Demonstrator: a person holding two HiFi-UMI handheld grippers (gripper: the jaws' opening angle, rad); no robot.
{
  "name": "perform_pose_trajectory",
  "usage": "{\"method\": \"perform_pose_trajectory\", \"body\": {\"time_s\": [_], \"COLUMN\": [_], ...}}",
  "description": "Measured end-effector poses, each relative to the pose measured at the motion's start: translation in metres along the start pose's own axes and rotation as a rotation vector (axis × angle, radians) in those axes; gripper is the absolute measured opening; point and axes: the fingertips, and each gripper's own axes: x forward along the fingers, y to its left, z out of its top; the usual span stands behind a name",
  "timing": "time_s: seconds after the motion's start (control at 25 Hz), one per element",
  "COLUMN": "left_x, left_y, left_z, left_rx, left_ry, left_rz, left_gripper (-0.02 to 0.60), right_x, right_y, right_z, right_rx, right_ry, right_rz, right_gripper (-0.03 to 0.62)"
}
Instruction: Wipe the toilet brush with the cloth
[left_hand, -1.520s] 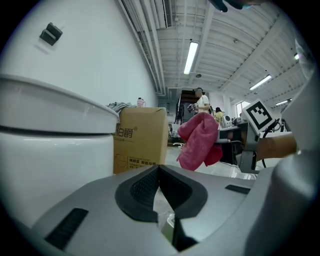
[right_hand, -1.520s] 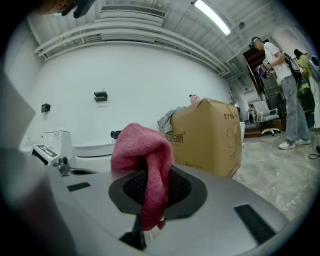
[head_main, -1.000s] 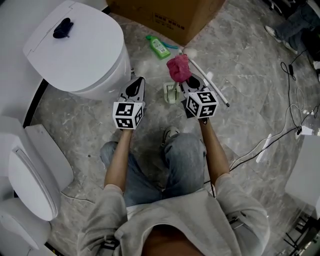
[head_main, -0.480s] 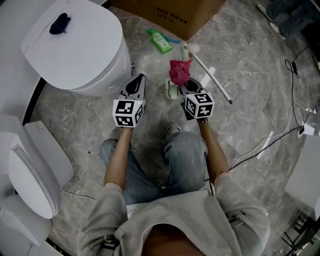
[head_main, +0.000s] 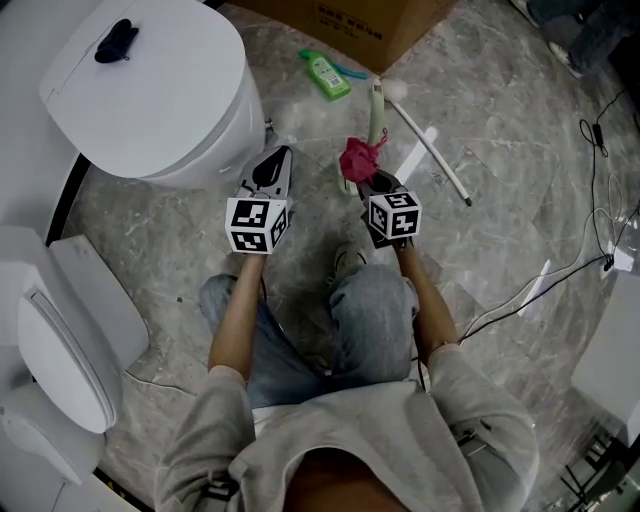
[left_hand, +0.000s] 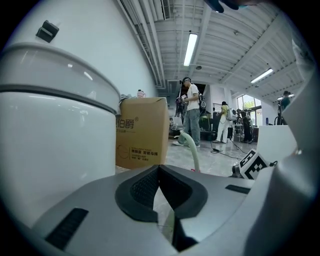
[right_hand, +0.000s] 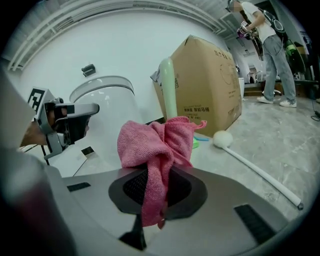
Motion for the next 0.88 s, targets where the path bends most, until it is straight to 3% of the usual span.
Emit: {"method": "perform_pose_trajectory", "body": {"time_s": [0.32, 0.52, 0.88], "left_x": [-0.004, -0.004, -0.012], "left_y": [0.004, 0.002, -0.006], "left_z": [-0.003, -0.002, 0.01], "left_rx": [0.004, 0.001, -0.005], "left_ry": [0.009, 0.006, -0.027], "left_rz": [0.008, 0.001, -0.015], "left_gripper": [0.018, 0.018, 0.018], "right_x": [0.008, 0.0, -0.059], "right_y": [-0.008, -0.007, 0.009], "right_z": [-0.048, -0.054, -0.005], "right_rx": [0.046, 0.053, 0.026], "right_ry": [0.098, 0.101, -0.059], "right_rz": [-0.009, -0.012, -0.014], "right_gripper": [0.064, 0.064, 0.064]}}
